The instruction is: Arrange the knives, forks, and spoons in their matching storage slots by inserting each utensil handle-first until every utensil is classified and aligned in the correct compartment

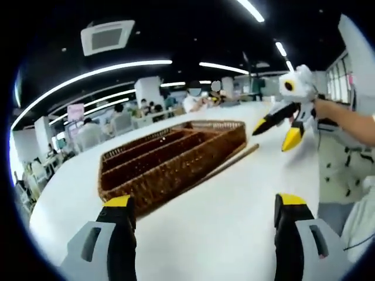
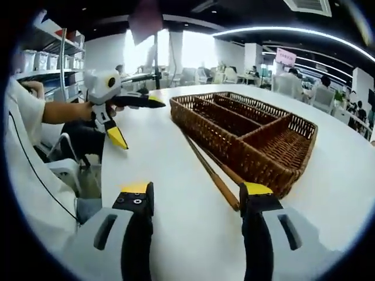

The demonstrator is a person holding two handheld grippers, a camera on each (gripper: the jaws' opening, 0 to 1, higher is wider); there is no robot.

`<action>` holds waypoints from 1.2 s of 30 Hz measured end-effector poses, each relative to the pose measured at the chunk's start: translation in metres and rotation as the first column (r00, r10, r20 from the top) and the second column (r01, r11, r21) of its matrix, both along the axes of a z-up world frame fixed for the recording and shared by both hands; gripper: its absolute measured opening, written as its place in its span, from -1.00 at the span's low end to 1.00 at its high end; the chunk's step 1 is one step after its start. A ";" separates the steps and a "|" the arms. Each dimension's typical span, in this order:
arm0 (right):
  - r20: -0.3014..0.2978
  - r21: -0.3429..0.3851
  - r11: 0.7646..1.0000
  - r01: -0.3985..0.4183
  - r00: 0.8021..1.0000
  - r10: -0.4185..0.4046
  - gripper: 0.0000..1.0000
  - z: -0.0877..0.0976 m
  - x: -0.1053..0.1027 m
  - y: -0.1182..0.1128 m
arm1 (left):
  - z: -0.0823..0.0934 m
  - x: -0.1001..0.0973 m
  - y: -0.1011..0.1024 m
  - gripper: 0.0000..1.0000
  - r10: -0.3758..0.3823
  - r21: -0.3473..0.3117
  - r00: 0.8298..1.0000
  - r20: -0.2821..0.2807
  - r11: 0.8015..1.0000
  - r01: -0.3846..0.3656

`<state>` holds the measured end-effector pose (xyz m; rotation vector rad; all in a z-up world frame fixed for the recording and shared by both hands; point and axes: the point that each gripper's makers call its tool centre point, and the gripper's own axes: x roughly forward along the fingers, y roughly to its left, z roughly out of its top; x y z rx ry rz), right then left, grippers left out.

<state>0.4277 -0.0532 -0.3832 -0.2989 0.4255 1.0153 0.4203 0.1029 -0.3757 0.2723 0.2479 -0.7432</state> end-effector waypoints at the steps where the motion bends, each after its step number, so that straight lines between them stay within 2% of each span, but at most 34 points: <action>1: -0.004 -0.006 1.000 -0.012 1.000 0.012 0.19 -0.003 0.000 0.001 | 0.000 -0.001 -0.001 0.99 -0.003 0.003 1.000 -0.001 1.000 0.003; 11: -0.003 -0.040 0.999 -0.034 0.999 0.034 0.08 -0.010 0.009 0.003 | -0.005 -0.010 -0.009 0.99 -0.043 0.023 0.999 -0.003 0.999 0.043; 13: -0.007 -0.056 0.998 -0.043 0.999 0.043 0.01 -0.014 0.012 0.003 | -0.006 -0.011 -0.010 0.98 -0.043 0.009 0.999 -0.017 0.999 0.043; 17: 0.028 -0.101 0.993 -0.065 0.997 0.068 -0.21 -0.018 0.016 0.001 | -0.007 -0.010 -0.010 0.98 -0.044 -0.003 0.999 -0.023 0.999 0.044; 22: 0.019 -0.102 0.992 -0.075 0.997 0.077 -0.25 -0.020 0.020 0.003 | -0.009 -0.009 -0.011 0.96 -0.053 0.013 0.998 -0.022 0.998 0.053; 26: 0.006 -0.106 0.989 -0.099 0.995 0.100 -0.46 -0.021 0.014 0.007 | -0.010 -0.011 -0.013 0.94 -0.059 0.009 0.998 -0.025 0.998 0.059; 28: -0.048 -0.093 0.988 -0.124 0.992 0.120 -0.57 -0.023 0.005 0.012 | -0.012 -0.013 -0.014 0.93 -0.065 0.009 0.997 -0.031 0.998 0.065; 31: -0.034 -0.101 0.987 -0.125 0.992 0.122 -0.60 -0.023 0.002 0.012 | -0.014 -0.016 -0.017 0.93 -0.068 0.018 0.997 -0.031 0.998 0.068; 36: -0.040 -0.081 0.986 -0.148 0.989 0.145 -0.80 -0.025 -0.010 0.015 | -0.017 -0.018 -0.019 0.92 -0.074 0.020 0.996 -0.041 0.997 0.075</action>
